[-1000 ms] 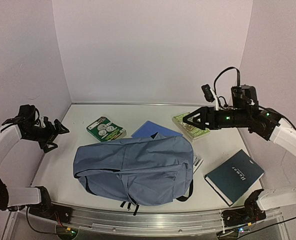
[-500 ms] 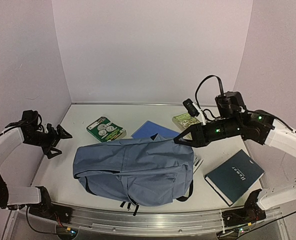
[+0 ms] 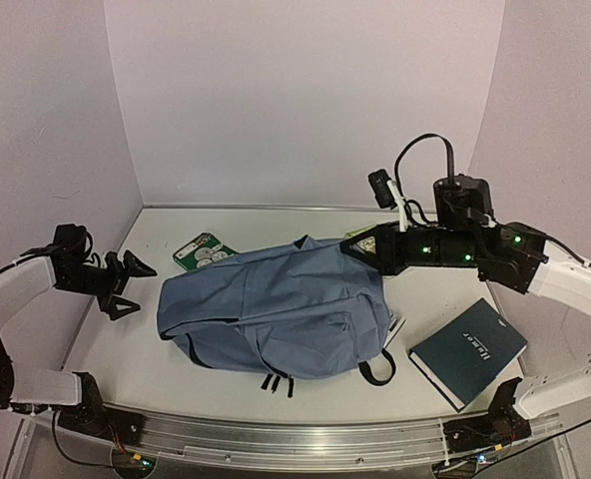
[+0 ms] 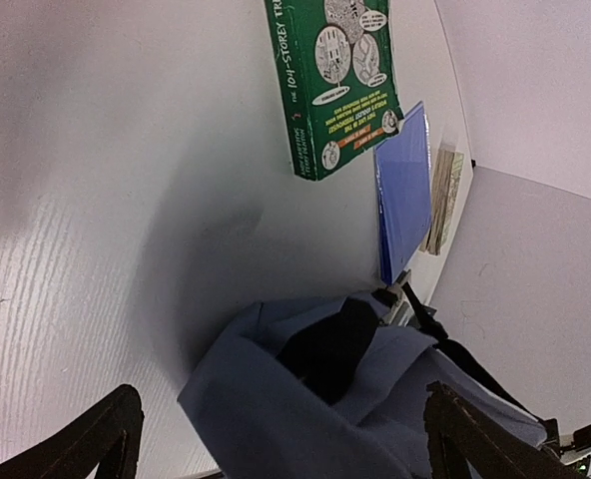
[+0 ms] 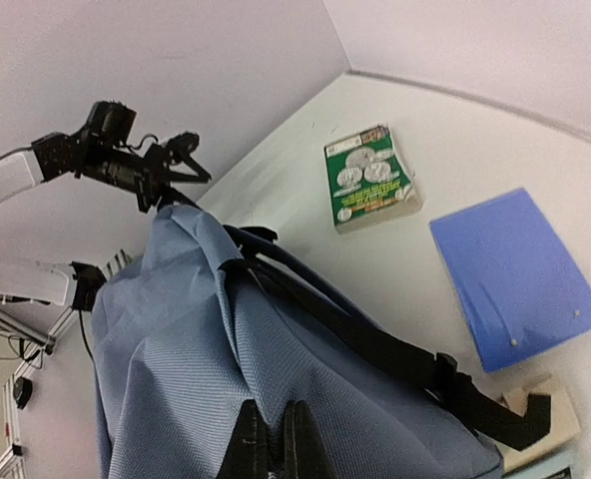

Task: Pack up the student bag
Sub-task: Adjust the student bag at the center of the board.

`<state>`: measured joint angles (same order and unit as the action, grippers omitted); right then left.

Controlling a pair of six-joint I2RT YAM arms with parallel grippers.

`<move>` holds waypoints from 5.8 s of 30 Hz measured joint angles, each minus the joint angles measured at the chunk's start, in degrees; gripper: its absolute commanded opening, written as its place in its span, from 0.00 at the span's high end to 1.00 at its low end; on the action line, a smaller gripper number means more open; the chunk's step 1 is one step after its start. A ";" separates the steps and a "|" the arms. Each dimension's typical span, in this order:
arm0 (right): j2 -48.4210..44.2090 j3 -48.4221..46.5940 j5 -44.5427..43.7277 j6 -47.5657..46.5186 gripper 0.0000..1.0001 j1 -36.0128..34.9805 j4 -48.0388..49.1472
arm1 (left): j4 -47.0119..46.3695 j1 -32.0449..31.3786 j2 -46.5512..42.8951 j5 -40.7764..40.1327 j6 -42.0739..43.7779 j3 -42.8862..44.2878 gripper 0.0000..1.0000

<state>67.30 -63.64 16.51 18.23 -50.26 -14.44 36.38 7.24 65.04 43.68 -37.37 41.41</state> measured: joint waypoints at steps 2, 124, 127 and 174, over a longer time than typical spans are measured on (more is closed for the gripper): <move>1.98 0.00 -2.90 -1.75 1.00 -1.40 5.13 | -0.67 -0.50 0.51 0.61 -0.37 0.00 0.01; 34.91 -11.12 -8.92 -12.71 1.00 0.30 1.14 | -19.78 -13.77 12.86 -16.25 -6.62 -4.95 1.00; 34.99 -12.18 -11.21 -12.72 1.00 0.85 1.02 | -21.06 -13.83 14.45 -15.58 -4.14 -4.61 1.00; 52.61 -19.69 20.80 8.95 0.58 11.32 8.55 | -26.05 -13.68 11.84 -17.79 -0.17 -6.62 1.00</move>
<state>119.91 -83.33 37.31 27.19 -38.93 -5.89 10.33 -6.44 76.88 25.89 -37.54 34.79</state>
